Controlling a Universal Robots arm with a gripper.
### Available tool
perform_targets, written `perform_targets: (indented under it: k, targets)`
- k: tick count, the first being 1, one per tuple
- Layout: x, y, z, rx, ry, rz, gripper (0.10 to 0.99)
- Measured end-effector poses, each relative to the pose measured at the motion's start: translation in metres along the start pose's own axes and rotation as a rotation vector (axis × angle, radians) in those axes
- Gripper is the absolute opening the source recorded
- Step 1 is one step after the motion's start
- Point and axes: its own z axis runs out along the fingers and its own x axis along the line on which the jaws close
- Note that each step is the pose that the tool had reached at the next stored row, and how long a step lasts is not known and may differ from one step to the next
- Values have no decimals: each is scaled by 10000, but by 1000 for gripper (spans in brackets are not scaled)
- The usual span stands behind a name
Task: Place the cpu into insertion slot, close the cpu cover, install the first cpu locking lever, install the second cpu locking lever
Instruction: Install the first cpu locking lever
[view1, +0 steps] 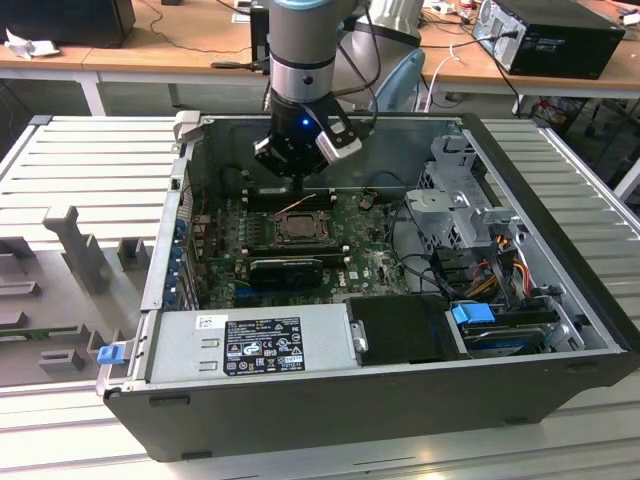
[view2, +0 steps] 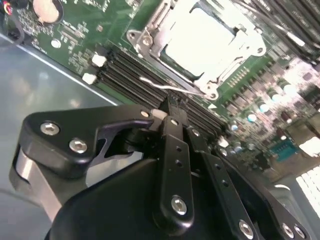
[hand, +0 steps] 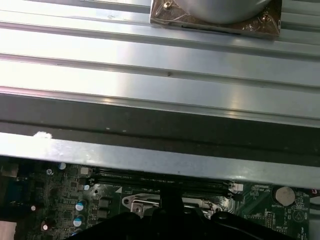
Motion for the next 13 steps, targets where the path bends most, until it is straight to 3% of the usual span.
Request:
perform_targets:
  k: [4,13]
  targets:
    - [-46,-13,79,1,-10,16,106]
    - [-131,-30,164,1,-13,15,106]
